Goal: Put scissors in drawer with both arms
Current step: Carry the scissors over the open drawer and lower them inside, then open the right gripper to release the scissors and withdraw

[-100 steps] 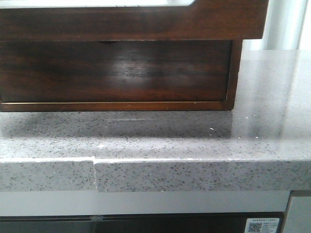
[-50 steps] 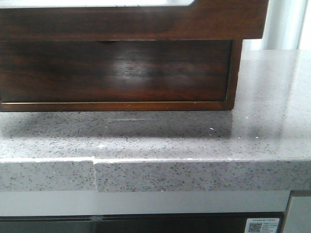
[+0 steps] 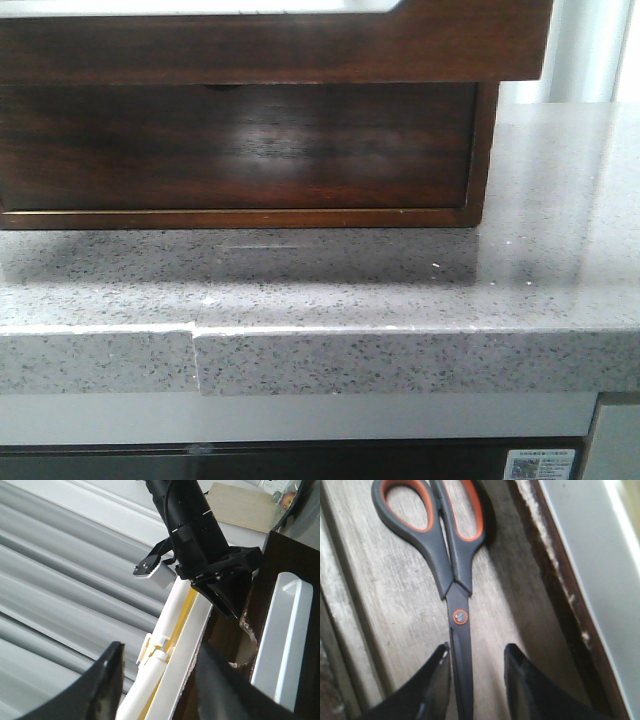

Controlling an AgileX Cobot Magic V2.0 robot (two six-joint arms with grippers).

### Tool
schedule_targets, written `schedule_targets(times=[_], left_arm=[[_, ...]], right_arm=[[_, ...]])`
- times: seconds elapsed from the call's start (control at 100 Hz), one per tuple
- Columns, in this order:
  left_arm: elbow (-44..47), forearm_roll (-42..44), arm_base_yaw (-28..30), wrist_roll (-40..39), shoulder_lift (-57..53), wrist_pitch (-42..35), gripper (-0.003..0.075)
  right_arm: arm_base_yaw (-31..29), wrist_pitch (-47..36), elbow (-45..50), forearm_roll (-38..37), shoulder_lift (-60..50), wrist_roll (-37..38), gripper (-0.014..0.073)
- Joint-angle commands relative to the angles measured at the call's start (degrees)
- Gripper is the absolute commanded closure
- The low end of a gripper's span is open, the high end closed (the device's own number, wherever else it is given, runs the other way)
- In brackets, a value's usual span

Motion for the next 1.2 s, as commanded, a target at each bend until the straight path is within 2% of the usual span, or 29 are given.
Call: schedule_targets(times=[0.0,0.12,0.26,0.44,0.56,0.66,0.78,0.97,1.19], left_arm=[[-1.6,-2.7,-0.5,-0.8,-0.8,-0.3,0.0564],[-1.6,-6.0,-0.5,-1.0,-3.7,3.2,0.0743],[-1.4,-12.9,-0.5,-6.7,-7.1,6.9,0.0742],[0.7,-15.0,-0.5,-9.9,-12.4,9.4,0.0742],[2.3,-22.2,-0.5,-14.9,-16.2,13.9,0.0742],[3.5,-26.6,-0.5,-15.0,-17.9,17.4,0.0742],[5.2,-29.8,-0.5,-15.4,-17.6,20.1,0.0742],[8.7,-36.2,-0.5,-15.4,-17.6,21.0,0.0742],[11.1,-41.6,-0.5,-15.4,-17.6,29.0,0.0742]], right_arm=[[0.0,-2.4,-2.1,-0.7,-4.5,1.1,0.0482],[0.0,-2.6,-2.1,-0.7,-8.2,1.4,0.0664],[0.0,-2.1,-2.0,-0.4,-12.8,3.2,0.0653],[0.0,-1.6,-2.0,2.8,-18.0,3.2,0.0653],[0.0,-1.4,-1.9,2.8,-21.5,3.2,0.0652],[0.0,-2.1,-0.4,3.1,-24.7,3.2,0.0652],[0.0,-6.1,5.6,3.2,-29.8,3.2,0.0652],[0.0,-13.9,21.3,3.2,-40.6,3.2,0.0652],[0.0,-25.5,40.0,3.2,-53.9,4.8,0.0652]])
